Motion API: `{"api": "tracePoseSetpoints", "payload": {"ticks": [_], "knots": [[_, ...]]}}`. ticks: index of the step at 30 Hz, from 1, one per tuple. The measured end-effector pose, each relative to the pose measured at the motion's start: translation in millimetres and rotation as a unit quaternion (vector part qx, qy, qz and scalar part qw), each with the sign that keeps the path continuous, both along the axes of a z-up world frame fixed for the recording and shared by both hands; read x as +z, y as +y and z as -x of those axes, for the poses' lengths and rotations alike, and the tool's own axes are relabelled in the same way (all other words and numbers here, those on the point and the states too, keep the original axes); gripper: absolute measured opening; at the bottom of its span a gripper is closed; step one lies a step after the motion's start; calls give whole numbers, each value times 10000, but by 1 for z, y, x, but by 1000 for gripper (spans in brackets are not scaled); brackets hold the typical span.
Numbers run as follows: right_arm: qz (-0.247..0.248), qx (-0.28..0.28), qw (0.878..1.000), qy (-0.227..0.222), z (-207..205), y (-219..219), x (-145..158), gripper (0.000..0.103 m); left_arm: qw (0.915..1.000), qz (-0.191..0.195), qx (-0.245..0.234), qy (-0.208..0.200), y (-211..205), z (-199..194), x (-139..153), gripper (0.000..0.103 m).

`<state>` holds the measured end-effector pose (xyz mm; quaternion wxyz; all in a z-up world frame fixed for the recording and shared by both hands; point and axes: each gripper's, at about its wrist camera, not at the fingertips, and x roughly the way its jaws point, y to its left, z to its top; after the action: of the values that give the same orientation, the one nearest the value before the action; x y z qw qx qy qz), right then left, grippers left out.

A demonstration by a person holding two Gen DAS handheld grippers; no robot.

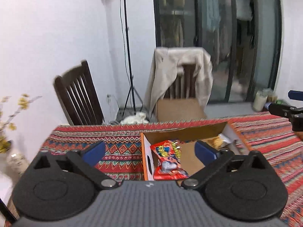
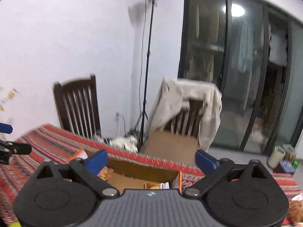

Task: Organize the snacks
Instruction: 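Carry both snacks into the orange box and open both grippers, then move both grippers back over the snack pile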

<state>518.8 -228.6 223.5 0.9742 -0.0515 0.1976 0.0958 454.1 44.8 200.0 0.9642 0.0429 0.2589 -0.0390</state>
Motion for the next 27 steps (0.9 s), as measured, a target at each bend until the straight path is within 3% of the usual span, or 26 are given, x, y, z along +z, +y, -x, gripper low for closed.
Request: {"api": "tracePoseSetpoints", "payload": {"ticks": [3, 6, 11, 14, 17, 20, 24, 27], "knots": [[-194, 194, 9991, -324, 66, -11, 20, 103, 9991, 73, -137, -406, 8, 76, -3, 103], [-411, 330, 9972, -533, 136, -22, 17, 103, 9978, 9, -92, -654, 13, 149, -26, 103], [-625, 500, 9947, -645, 244, -32, -33, 103, 9966, 358, 12, -747, 22, 248, -84, 103], [-937, 443, 9935, -464, 295, -36, -71, 103, 9962, 305, 227, -783, 20, 293, -113, 103], [-1278, 260, 9911, -282, 344, -39, -105, 103, 9952, 609, 371, -674, 26, 328, -133, 103], [-1139, -35, 9928, -373, 380, -34, -135, 103, 9950, 780, 395, -484, 25, 349, -155, 103], [-1152, -278, 9926, -274, 412, -26, -179, 103, 9975, 561, 260, -329, 14, 367, -187, 103], [-851, -404, 9954, -152, 424, -15, -205, 103, 9983, 454, 207, -316, 7, 377, -199, 103]]}}
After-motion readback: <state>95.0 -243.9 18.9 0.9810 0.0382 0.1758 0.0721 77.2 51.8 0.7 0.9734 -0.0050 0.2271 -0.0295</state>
